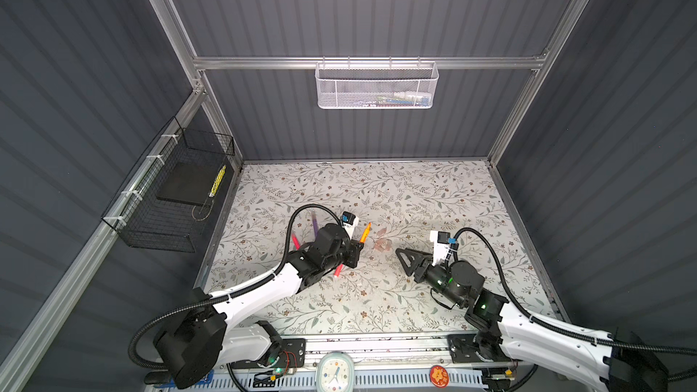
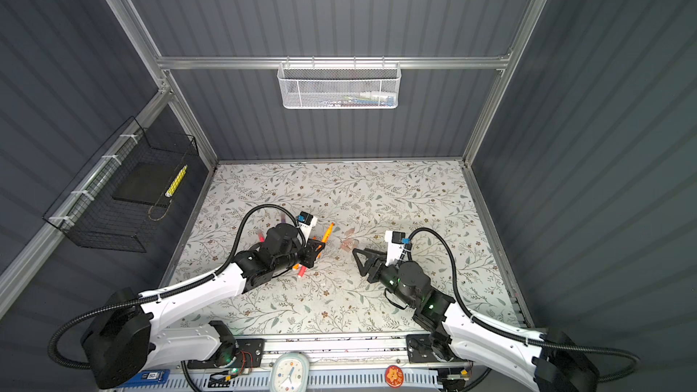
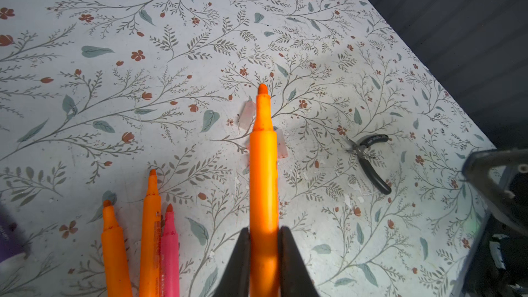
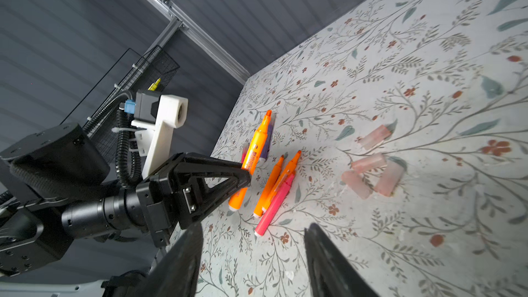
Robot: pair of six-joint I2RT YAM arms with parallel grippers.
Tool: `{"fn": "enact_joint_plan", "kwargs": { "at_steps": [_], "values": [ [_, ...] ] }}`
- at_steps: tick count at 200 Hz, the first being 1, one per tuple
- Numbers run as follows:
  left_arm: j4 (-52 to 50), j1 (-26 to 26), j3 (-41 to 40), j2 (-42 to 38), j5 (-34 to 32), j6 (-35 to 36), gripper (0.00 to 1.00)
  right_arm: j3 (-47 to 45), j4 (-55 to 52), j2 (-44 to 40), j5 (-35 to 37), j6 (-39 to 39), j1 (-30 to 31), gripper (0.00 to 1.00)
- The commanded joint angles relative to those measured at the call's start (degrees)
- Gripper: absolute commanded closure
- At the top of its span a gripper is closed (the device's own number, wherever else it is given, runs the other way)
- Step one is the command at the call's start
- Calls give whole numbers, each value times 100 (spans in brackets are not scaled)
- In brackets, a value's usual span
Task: Insert pens into pen caps
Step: Pick up a pen from the center of the table.
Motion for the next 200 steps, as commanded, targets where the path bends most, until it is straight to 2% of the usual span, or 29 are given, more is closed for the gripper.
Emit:
{"fn": "enact_joint_plan", "kwargs": {
  "at_steps": [1,58,150,200],
  "values": [
    [278,-46,-252,-197,275,116,85,182,847,444,217,-122,244,39],
    [398,-52,-382,-352,415,107,86,608,1509,1900,40,255,367,36],
    [554,-54,-485,-475,754,75,86,1208,1632,2759,81,452,345,37],
    [579,-49,-506,-525,839,77,85,1808,1584,3545,-234,496,245,42]
  ]
}}
